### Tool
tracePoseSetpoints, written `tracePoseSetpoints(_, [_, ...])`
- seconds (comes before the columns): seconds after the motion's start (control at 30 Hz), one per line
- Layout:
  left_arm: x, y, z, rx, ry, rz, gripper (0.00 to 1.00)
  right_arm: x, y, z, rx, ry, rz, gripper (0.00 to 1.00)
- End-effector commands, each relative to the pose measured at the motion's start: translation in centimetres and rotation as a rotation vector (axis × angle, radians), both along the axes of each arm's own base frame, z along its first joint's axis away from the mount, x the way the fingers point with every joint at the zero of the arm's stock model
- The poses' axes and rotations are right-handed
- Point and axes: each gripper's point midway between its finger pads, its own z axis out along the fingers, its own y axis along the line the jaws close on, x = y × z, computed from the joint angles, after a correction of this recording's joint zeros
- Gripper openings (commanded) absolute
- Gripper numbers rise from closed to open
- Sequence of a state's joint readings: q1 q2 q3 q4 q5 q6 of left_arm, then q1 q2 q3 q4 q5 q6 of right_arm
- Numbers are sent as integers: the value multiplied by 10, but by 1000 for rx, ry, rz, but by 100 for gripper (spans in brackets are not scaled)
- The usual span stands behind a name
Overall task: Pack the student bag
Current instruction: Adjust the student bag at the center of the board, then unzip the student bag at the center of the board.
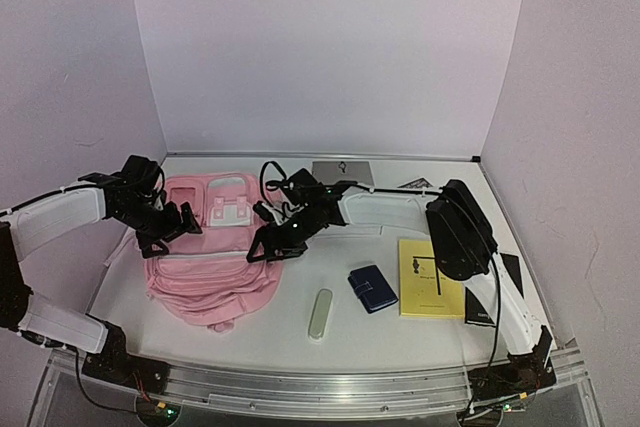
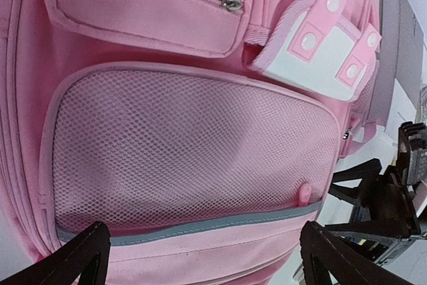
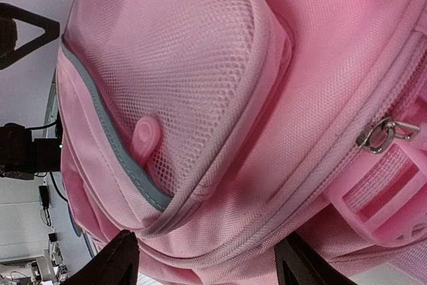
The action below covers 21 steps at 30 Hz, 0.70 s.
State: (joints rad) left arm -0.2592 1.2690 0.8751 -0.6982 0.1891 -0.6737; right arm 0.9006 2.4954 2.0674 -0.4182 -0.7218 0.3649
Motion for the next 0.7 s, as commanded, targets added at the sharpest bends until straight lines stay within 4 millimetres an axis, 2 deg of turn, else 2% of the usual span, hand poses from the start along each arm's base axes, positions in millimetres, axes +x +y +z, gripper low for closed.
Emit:
tracePoseSetpoints(0.0, [-20,18,-7,64,59,75,100,7,13,28,66,-48,-3,70])
tracePoseSetpoints(0.13, [-37,49,-9,158,102,224,100,18,6,23,36,-83,-40,70])
tracePoseSetpoints(0.27, [-42,70,-22,173,154,322,100,25,-3,14,7,-85,-66,70])
tracePoseSetpoints(0.43, [-29,56,-40,86,167,285,99,22,-11,19,-2,-117,-53,70])
tracePoseSetpoints(0.5, [-23,51,-46,66,164,271,96,22,-13,24,1,-133,-46,70])
tracePoseSetpoints(0.63, [-11,32,-51,-35,125,220,80,19,-16,36,9,-163,-30,71])
tracePoseSetpoints(0.67, [-9,31,-49,-42,114,218,72,19,-17,39,11,-171,-26,71])
